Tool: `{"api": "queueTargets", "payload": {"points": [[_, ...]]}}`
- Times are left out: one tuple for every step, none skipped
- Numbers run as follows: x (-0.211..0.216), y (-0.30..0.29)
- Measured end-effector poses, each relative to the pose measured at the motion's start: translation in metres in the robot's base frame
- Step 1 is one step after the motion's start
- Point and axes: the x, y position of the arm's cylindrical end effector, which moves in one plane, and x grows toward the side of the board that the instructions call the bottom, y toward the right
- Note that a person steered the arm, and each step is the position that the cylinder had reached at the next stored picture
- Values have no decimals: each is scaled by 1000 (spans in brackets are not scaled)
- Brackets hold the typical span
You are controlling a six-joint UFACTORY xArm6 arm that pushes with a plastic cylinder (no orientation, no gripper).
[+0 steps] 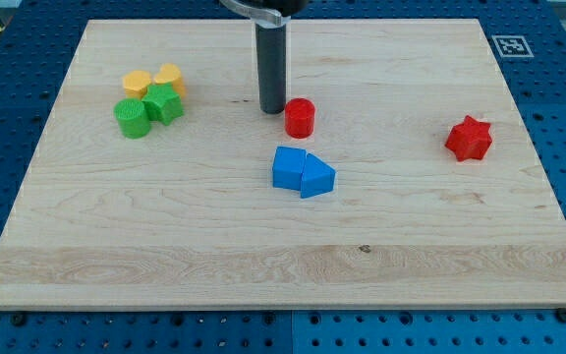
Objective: Push red circle to red star
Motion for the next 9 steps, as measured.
{"api": "queueTargets", "payload": {"points": [[13, 9], [23, 25], [31, 41], [39, 56], [44, 70], [47, 85], [48, 100], [48, 115], [48, 132]]}}
